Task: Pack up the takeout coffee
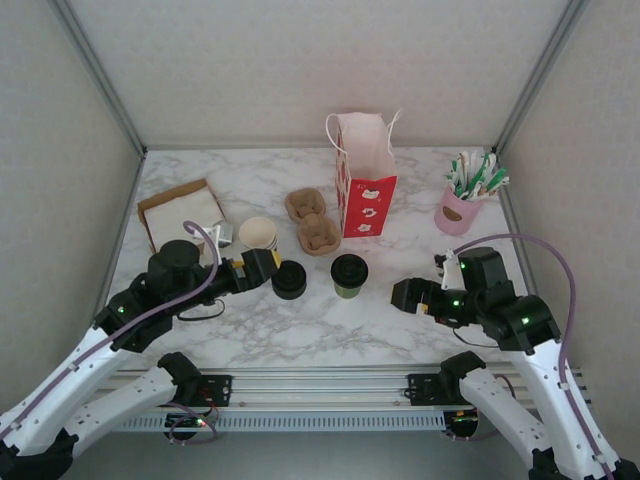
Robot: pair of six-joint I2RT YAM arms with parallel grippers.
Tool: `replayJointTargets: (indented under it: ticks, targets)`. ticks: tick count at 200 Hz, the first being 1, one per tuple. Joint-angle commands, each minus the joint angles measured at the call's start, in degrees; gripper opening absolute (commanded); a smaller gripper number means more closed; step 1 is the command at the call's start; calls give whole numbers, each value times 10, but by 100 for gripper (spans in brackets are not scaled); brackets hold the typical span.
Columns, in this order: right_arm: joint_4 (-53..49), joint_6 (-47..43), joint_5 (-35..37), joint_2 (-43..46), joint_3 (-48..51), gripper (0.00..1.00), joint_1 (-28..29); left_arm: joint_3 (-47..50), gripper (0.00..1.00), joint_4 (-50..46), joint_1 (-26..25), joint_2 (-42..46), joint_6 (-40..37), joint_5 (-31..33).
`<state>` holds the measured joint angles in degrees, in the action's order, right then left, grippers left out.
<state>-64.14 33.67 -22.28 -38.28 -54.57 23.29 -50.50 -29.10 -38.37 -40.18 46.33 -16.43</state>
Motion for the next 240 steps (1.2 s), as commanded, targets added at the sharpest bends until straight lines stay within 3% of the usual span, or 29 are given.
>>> replayJointTargets:
  ticks: [1,64,126,153,214,240]
  targets:
    - [6,-25,4,-28,-26,99,2,-4,100,5,0,-25,-5,26]
    - [2,-111,71,-177,-165,96,2,-97,100,56,37,-189,-73,23]
    - [-23,-171,156,-410,-422,49,45,-192,100,90,127,-343,-124,-107]
    - [-58,-195,192,-527,-569,39,65,-255,100,89,141,-397,-139,-134]
    - [-158,-244,253,-767,-897,36,74,-282,100,93,160,-438,-151,-150]
    - [-176,-257,253,-825,-973,35,74,-273,100,96,170,-439,-156,-154]
